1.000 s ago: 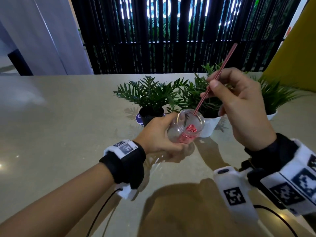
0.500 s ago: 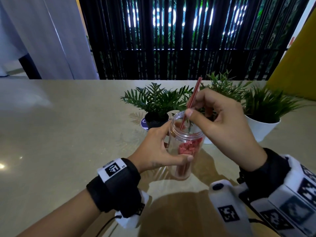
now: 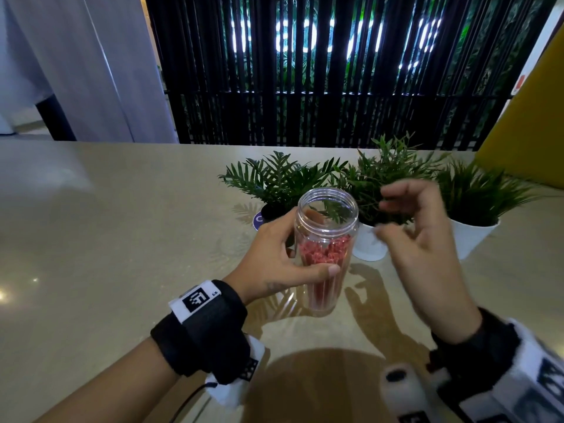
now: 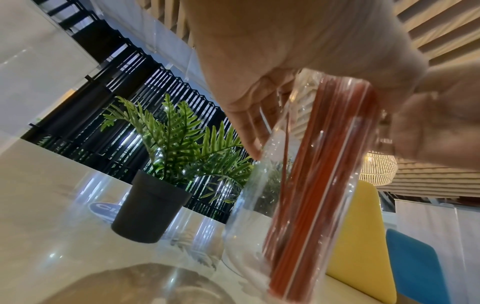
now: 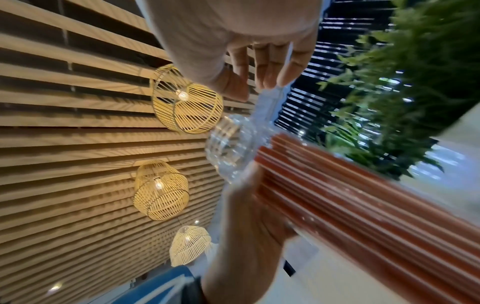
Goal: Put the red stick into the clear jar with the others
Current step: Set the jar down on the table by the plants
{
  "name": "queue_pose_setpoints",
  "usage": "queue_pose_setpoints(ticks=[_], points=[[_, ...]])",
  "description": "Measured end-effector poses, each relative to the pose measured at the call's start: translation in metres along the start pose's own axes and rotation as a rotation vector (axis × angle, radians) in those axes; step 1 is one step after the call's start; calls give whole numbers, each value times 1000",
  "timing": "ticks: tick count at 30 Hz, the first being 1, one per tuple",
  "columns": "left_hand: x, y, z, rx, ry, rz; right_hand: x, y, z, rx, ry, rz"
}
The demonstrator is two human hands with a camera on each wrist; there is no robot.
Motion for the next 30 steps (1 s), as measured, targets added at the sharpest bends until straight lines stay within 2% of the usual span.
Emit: queue_pose_setpoints(ticks=[5, 7, 9, 13, 18, 27, 30], points=[[5, 5, 1, -27, 8, 61, -32, -17, -28, 295, -215, 20], [5, 4, 1, -18, 12, 47, -41, -24, -33, 369, -276, 44], [7, 2, 1, -9, 31, 12, -46, -29, -34, 360, -293, 69], [16, -5, -5, -29, 129, -171, -51, -32, -32, 223, -279, 122], [31, -9, -11, -179, 196, -26, -58, -30, -23, 144, -248, 45], [62, -21, 3, -160, 289, -40, -96, -48, -6, 132, -238, -105], [67, -22, 7, -164, 281, -2, -104, -53, -1, 133, -223, -170]])
Point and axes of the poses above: each hand's wrist, its own z-axis towards the middle knuckle, its own y-axis out of the back of the hand, x = y × z, the point moved 3 cm from there along z, towards the middle knuckle, and after that the axes turned 5 degrees about -x, right-handed, at the moved point
